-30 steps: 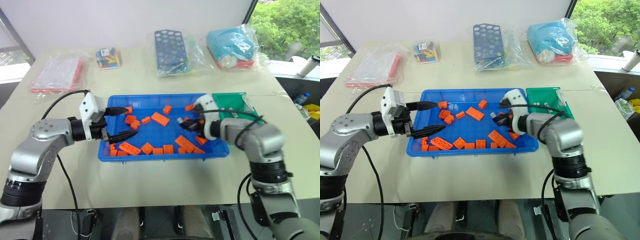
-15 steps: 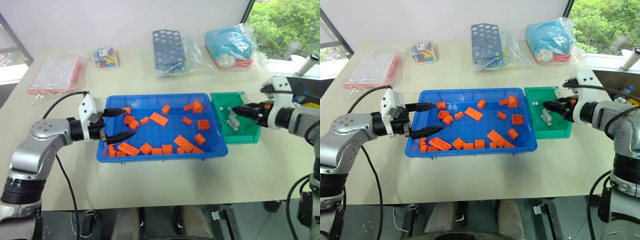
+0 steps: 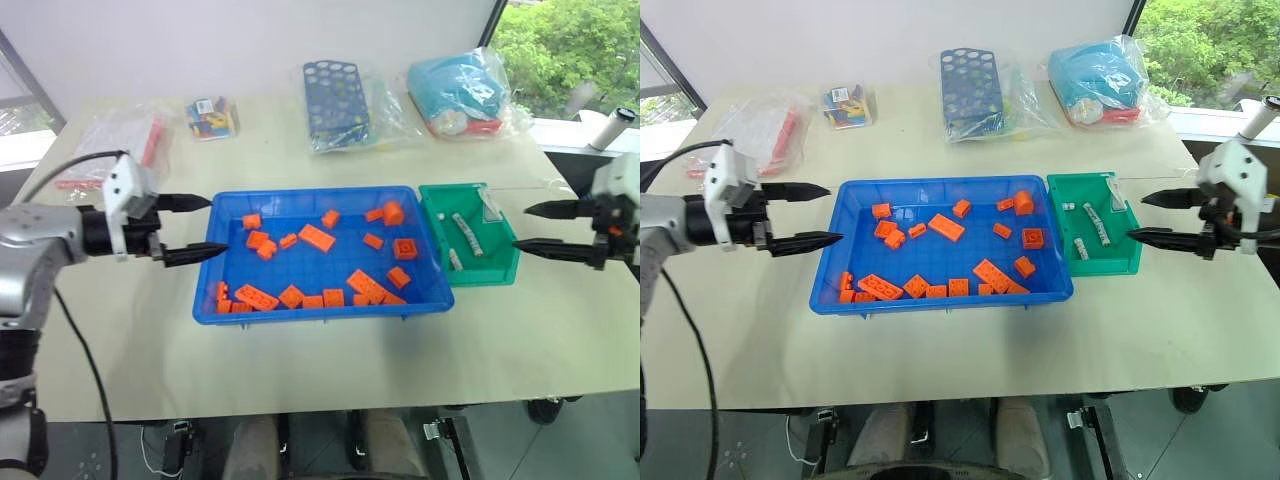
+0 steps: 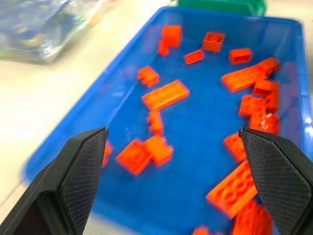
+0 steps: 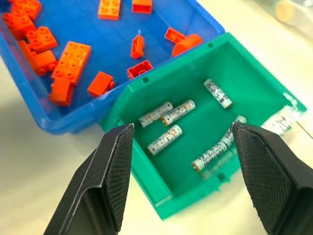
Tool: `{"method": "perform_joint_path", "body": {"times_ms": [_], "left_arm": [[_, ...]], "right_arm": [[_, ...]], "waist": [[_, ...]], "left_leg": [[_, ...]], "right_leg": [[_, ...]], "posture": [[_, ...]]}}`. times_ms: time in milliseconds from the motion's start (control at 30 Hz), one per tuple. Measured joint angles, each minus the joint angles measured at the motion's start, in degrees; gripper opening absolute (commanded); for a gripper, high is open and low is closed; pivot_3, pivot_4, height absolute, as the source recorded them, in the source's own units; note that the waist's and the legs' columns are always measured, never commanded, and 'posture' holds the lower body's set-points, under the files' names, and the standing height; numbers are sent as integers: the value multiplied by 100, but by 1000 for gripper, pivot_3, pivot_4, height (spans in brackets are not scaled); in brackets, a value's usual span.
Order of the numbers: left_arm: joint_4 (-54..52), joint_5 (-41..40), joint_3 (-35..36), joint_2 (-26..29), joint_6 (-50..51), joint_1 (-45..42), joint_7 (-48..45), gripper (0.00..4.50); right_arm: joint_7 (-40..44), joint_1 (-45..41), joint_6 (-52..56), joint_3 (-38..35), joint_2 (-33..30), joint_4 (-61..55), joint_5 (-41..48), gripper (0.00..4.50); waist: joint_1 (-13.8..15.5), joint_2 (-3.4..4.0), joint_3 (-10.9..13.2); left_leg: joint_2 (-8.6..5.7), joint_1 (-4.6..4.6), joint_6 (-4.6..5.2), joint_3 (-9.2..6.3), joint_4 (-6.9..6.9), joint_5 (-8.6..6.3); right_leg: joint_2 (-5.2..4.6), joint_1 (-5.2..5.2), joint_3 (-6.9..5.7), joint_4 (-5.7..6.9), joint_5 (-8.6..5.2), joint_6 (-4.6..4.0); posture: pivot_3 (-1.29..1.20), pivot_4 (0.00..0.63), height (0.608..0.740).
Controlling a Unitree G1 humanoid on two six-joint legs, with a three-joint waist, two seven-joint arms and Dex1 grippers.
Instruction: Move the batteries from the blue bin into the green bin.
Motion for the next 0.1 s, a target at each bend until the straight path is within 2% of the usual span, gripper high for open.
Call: {"method": "perform_joint_path", "body": {"times_ms": [100], "left_arm": [[456, 36, 119, 181, -110, -13, -174, 4500]], "right_arm": [[279, -486, -162, 174, 2, 792, -82, 3219]], "waist": [[1, 8, 5]], "left_leg": [[-1, -5, 0, 2, 1, 0]], "right_leg": [[-2, -5, 0, 1, 0, 0]], "posture": [[0, 150, 737]]}}
